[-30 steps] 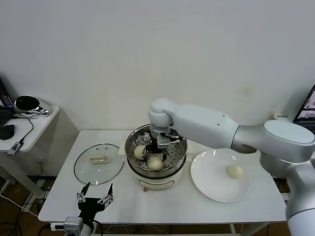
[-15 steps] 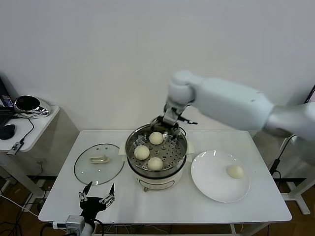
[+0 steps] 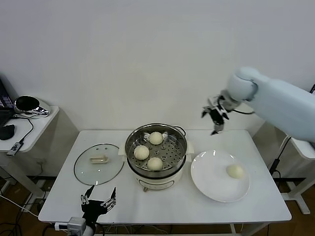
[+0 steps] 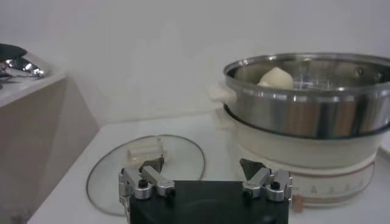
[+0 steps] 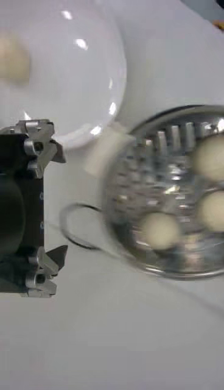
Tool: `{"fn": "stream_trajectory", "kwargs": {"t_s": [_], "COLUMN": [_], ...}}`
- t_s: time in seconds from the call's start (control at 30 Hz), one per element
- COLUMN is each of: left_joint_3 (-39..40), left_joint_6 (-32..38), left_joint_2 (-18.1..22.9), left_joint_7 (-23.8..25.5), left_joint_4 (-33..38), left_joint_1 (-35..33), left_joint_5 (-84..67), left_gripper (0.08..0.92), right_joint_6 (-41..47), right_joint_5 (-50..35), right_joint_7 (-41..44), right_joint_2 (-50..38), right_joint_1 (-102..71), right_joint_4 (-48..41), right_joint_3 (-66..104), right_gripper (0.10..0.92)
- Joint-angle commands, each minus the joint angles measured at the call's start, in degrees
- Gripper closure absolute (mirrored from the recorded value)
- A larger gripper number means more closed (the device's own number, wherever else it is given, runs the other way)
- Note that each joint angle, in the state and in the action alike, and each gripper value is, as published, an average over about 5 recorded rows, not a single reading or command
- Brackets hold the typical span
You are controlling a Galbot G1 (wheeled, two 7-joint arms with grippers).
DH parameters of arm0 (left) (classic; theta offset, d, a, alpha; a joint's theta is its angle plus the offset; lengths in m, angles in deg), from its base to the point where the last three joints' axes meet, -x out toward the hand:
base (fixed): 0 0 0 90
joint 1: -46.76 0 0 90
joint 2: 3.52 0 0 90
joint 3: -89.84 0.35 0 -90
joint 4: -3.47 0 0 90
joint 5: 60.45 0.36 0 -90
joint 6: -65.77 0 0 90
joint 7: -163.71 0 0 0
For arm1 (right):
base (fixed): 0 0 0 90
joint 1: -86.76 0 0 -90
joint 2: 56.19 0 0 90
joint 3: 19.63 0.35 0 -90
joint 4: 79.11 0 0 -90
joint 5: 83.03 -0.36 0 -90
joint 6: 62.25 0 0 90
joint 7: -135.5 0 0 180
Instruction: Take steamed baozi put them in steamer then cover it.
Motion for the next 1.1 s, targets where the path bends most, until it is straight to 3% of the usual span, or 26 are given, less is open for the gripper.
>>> {"fn": "stream_trajectory", "kwargs": {"t_s": [0.03,0.43,1.1], "left_joint_3": [0.05,0.10,0.46], "left_joint_6": [-0.22,-0.55,-0.39], "left_joint_2": [0.37,0.46,0.74], "left_joint_7": [0.13,0.07,-0.02], "left_joint_4": [-0.04,0.45,-0.12], "left_joint_1": [-0.87,-1.17,-1.62], "left_joint_5": [-0.18,0.78,1.48], "left_gripper": [0.177,0.177,0.177], "right_joint_6": [7.82,5.63,4.34], "right_joint_5": [7.49,10.67,14.44], "right_joint_7": [1.04,-0.33,-5.60], "right_joint_2": [-12.02,-12.44,-5.06], "right_joint_1": [-18.66,-30.51,-32.29], "right_joint_4": [1.59,-0.22,-6.08], "right_joint_3": [12.76,18.77,18.17], "right_gripper": [0.203,0.203,0.203]}}
